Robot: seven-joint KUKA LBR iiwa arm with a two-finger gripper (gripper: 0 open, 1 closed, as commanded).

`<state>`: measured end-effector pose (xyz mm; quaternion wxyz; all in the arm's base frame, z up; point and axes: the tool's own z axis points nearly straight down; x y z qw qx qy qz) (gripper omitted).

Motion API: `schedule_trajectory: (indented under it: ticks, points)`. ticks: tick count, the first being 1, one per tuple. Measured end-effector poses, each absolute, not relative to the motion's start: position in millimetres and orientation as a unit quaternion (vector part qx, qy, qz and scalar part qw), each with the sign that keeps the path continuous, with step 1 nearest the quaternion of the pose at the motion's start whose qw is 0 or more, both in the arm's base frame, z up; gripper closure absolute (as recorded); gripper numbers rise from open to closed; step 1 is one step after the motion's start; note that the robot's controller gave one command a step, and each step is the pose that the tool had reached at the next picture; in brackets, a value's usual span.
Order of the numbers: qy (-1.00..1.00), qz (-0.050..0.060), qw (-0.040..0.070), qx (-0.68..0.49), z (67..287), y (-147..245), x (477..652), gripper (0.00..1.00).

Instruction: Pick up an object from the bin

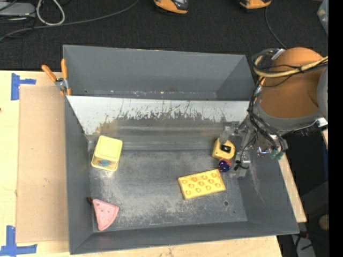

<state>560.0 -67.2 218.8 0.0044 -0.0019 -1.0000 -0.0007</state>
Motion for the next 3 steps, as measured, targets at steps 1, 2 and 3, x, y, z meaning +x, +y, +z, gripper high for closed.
schedule_trajectory:
  ticks: [1, 2, 3]
  points:
    - [-1.000, 0.000, 0.001, -0.001, 223.3, -66.9, 561.4, 0.00]
    - [-1.000, 0.000, -0.001, 0.028, 152.1, -64.9, 550.7, 0.00]
    - [-0.999, -0.001, 0.002, 0.039, 90.0, -64.0, 547.7, 0.00]
